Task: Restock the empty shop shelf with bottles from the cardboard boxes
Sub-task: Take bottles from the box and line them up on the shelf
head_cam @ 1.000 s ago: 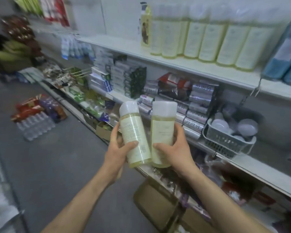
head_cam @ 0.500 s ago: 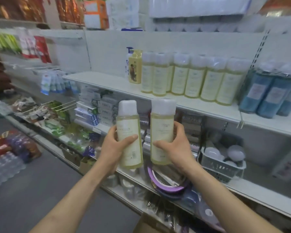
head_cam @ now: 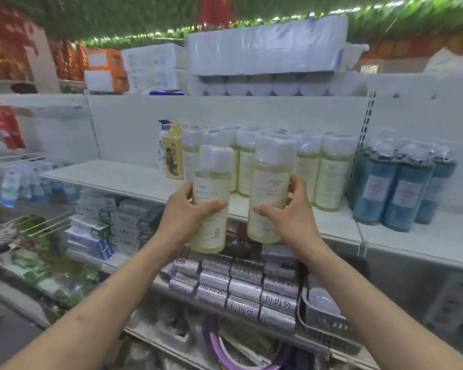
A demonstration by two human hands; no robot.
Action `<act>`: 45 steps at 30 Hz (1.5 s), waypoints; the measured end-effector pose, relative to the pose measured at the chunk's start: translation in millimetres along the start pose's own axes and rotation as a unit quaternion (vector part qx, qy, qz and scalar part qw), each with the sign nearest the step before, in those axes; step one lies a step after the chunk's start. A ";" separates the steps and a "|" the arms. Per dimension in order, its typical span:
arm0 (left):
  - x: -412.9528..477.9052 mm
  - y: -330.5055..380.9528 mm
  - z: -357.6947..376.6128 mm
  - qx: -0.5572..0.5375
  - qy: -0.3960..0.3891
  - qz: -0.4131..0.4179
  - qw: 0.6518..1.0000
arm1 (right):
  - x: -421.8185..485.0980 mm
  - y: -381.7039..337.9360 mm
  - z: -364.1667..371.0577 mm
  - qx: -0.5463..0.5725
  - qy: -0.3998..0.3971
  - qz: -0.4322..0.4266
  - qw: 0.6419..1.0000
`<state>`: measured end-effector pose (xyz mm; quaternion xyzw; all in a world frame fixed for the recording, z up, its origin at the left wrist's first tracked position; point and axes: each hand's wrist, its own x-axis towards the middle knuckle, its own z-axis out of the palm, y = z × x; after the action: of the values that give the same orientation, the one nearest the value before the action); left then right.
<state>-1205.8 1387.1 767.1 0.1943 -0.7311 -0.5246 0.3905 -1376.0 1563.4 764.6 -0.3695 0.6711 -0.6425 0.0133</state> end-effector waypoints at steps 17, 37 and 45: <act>117.6 -51.5 -44.5 -0.035 -0.051 0.054 0.997 | 93.5 43.9 110.3 -0.032 0.123 0.013 0.992; 139.0 -61.5 -48.2 -0.094 -0.095 0.080 0.988 | 84.5 59.0 96.6 -0.181 0.034 0.064 0.981; 130.9 -52.1 -48.2 -0.090 -0.086 0.084 0.989 | 98.0 64.5 106.2 -0.177 0.047 0.084 0.980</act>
<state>-1256.0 1247.1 774.2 0.0504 -0.7252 -0.5687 0.3849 -1425.7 1416.1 734.7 -0.2783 0.8027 -0.5266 -0.0300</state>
